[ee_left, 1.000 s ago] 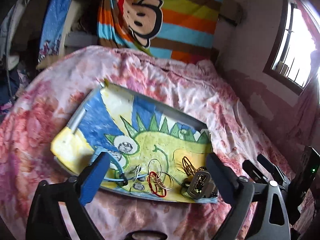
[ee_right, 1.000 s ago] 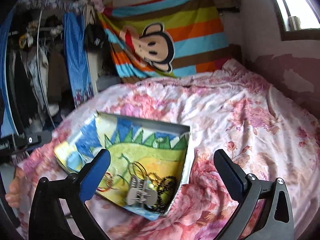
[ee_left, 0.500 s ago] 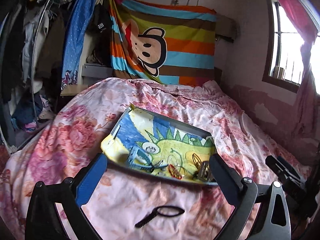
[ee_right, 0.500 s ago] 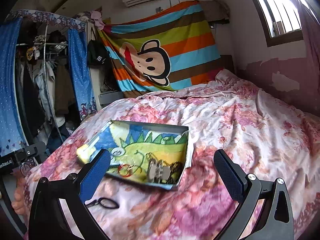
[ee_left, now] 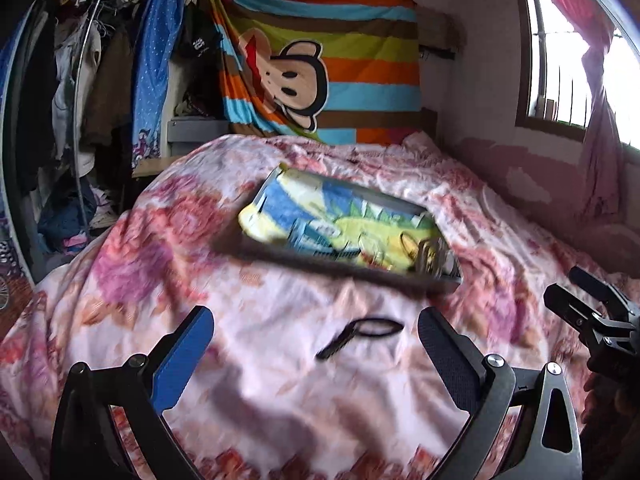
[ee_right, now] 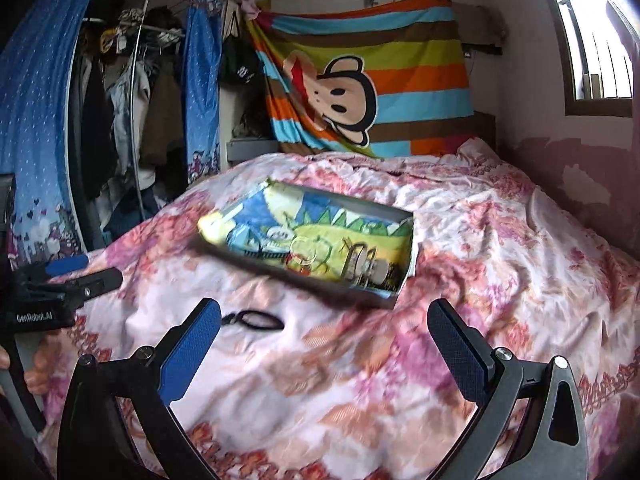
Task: Organize jewelry
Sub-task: 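Move both tools back toward the black hair band on the cover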
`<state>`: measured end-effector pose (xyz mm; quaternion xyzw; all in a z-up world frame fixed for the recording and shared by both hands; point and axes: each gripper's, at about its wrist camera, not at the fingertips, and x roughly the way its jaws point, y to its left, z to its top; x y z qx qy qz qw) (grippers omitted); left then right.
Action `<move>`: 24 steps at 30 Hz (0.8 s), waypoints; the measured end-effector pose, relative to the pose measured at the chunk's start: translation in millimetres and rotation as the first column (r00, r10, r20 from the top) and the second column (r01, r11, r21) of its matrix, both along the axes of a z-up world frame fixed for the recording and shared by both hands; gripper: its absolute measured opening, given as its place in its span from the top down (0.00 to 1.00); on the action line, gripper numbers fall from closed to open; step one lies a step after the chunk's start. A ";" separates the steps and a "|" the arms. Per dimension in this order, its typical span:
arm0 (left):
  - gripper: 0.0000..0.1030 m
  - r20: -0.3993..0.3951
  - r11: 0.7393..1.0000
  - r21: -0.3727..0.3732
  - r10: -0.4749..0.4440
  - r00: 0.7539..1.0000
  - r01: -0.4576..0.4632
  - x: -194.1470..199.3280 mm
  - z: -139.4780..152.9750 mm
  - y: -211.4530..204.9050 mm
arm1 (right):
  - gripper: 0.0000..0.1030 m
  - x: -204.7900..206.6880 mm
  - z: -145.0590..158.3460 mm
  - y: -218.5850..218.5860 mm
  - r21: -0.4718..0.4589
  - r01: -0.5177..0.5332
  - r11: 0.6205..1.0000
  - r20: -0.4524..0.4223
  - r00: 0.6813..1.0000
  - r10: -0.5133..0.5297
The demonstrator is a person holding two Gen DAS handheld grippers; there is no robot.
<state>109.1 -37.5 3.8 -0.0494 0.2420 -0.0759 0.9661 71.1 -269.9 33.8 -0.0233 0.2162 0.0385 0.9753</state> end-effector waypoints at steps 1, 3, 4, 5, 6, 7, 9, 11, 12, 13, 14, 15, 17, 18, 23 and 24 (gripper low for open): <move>0.00 -0.006 1.000 0.016 0.008 1.000 -0.008 -2.1 0.2 1.7 | 0.02 -1.7 -2.6 1.9 -0.005 0.003 1.000 -0.013 1.000 -0.003; 0.00 -0.009 0.998 0.059 0.022 1.000 -0.021 -7.2 0.8 5.2 | 0.02 -2.8 -9.0 4.3 -0.015 0.001 1.000 -0.045 0.999 -0.002; 0.00 -0.014 0.997 0.075 0.026 1.000 -0.025 -8.9 0.5 5.5 | 0.02 -2.8 -12.4 4.5 -0.018 0.000 1.000 -0.057 0.998 -0.001; 0.00 -0.022 0.996 0.087 0.028 0.999 -0.026 -9.0 -0.2 6.5 | 0.02 -1.9 -16.1 4.8 -0.024 -0.003 1.000 -0.075 0.997 0.002; 0.00 -0.035 0.995 0.099 0.030 0.999 -0.027 -8.4 -1.7 7.0 | 0.02 -0.5 -19.5 5.5 -0.031 -0.010 0.999 -0.094 0.996 0.007; 0.00 -0.042 0.994 0.103 0.030 0.999 -0.026 -8.1 -3.4 7.0 | 0.02 3.6 -22.5 6.3 -0.037 -0.016 0.999 -0.109 0.994 0.011; 0.00 -0.064 0.995 0.103 0.026 0.998 -0.019 -4.2 -6.5 6.8 | 0.02 7.5 -25.9 8.3 -0.041 -0.022 0.999 -0.130 0.991 0.017; 0.00 -0.084 0.995 0.096 0.023 0.996 -0.015 -0.9 -10.8 6.7 | 0.02 10.1 -28.5 9.8 -0.042 -0.030 0.999 -0.142 0.990 0.023; 0.00 -0.085 0.995 0.095 0.024 0.996 -0.016 -0.7 -12.4 6.6 | 0.02 10.4 -29.6 10.2 -0.046 -0.031 0.998 -0.146 0.989 0.024; 0.00 -0.086 0.995 0.099 0.027 0.996 -0.019 -0.5 -14.0 6.0 | 0.02 11.2 -29.9 11.3 -0.050 -0.032 0.998 -0.149 0.989 0.024; 0.00 -0.090 0.995 0.102 0.028 0.996 -0.019 0.1 -14.9 5.2 | 0.02 11.6 -30.4 12.0 -0.053 -0.032 0.998 -0.152 0.988 0.024; 0.00 -0.093 0.994 0.105 0.027 0.995 -0.018 0.5 -15.7 4.7 | 0.02 12.0 -31.0 12.0 -0.054 -0.032 0.998 -0.155 0.988 0.024; 0.00 -0.097 0.994 0.107 0.027 0.995 -0.017 1.3 -17.0 3.6 | 0.02 12.5 -31.7 12.1 -0.053 -0.034 0.998 -0.158 0.987 0.025; 0.00 -0.101 0.994 0.107 0.027 0.995 -0.016 1.6 -17.7 3.3 | 0.02 12.4 -32.0 12.2 -0.054 -0.034 0.998 -0.160 0.987 0.025; 0.00 -0.116 0.994 0.108 0.029 0.993 -0.017 4.7 -19.5 4.0 | 0.02 15.2 -32.5 13.0 -0.058 -0.030 0.998 -0.169 0.985 0.020; 0.00 -0.118 0.994 0.107 0.031 0.993 -0.018 5.4 -19.6 4.5 | 0.02 15.8 -33.2 12.8 -0.057 -0.029 0.998 -0.173 0.985 0.019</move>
